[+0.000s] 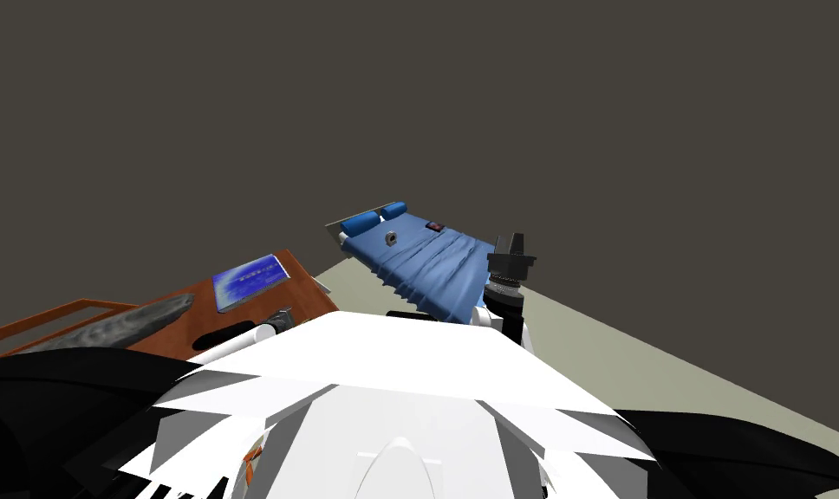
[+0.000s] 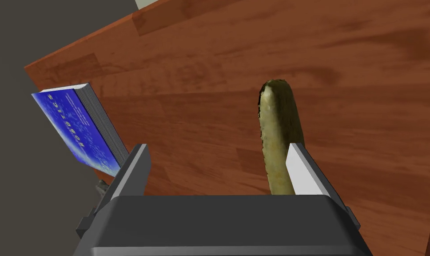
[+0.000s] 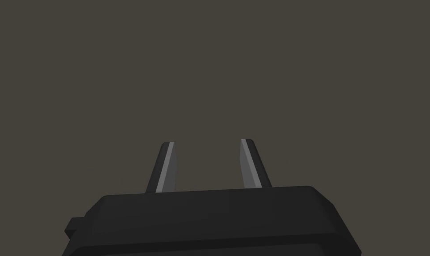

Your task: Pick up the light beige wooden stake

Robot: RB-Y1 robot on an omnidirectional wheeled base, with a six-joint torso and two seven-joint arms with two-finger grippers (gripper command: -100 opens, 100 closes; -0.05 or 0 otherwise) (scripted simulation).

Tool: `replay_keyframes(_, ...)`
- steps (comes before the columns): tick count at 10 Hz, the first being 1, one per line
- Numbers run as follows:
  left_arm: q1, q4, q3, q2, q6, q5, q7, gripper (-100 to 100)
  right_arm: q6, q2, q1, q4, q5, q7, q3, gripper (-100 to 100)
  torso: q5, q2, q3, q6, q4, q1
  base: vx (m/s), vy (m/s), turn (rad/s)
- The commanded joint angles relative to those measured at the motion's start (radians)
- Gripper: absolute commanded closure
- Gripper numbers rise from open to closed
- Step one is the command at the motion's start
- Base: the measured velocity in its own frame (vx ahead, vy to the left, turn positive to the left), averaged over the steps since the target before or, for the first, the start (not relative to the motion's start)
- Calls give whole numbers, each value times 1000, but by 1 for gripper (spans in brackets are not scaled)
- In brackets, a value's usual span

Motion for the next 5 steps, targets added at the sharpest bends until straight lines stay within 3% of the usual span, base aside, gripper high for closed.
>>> replay_keyframes(1, 4, 6, 17, -6, 50, 8, 3, -100, 0, 0, 0, 0, 0, 0, 0, 0, 0, 0, 0, 0, 0, 0, 23, 35, -72)
replay_keyframes(2, 4, 6, 17, -6, 59, 8, 3, -100, 0, 0, 0, 0, 0, 0, 0, 0, 0, 0, 0, 0, 0, 0, 7, 19, 7)
replay_keyframes(3, 3, 40, 52, -6, 100, 29, 5, -100, 0, 0, 0, 0, 0, 0, 0, 0, 0, 1, 1, -1, 0, -1, 13, 25, -147)
replay_keyframes(4, 3, 40, 52, -6, 116, 29, 5, -100, 0, 0, 0, 0, 0, 0, 0, 0, 0, 1, 1, 0, 0, -1, 12, 36, -57)
replay_keyframes(5, 1, 72, 86, -6, 144, 51, 6, -100, 0, 0, 0, 0, 0, 0, 0, 0, 0, 1, 1, 0, 0, 0, 17, 54, -101)
